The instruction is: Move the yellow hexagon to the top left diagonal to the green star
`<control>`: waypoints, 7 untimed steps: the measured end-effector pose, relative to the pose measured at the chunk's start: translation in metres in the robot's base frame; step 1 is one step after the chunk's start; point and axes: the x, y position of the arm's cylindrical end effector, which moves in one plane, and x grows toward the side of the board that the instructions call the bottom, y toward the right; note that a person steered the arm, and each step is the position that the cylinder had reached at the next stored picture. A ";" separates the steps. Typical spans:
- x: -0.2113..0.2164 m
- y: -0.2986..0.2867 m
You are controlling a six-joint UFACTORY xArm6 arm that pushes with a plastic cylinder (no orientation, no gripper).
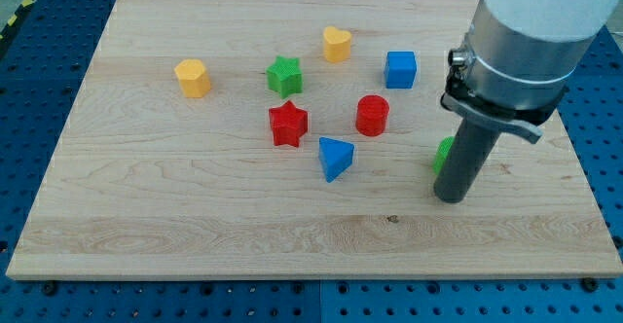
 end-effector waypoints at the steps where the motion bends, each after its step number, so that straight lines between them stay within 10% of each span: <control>1: 0.033 -0.048; 3: 0.046 -0.211; 7: -0.200 -0.296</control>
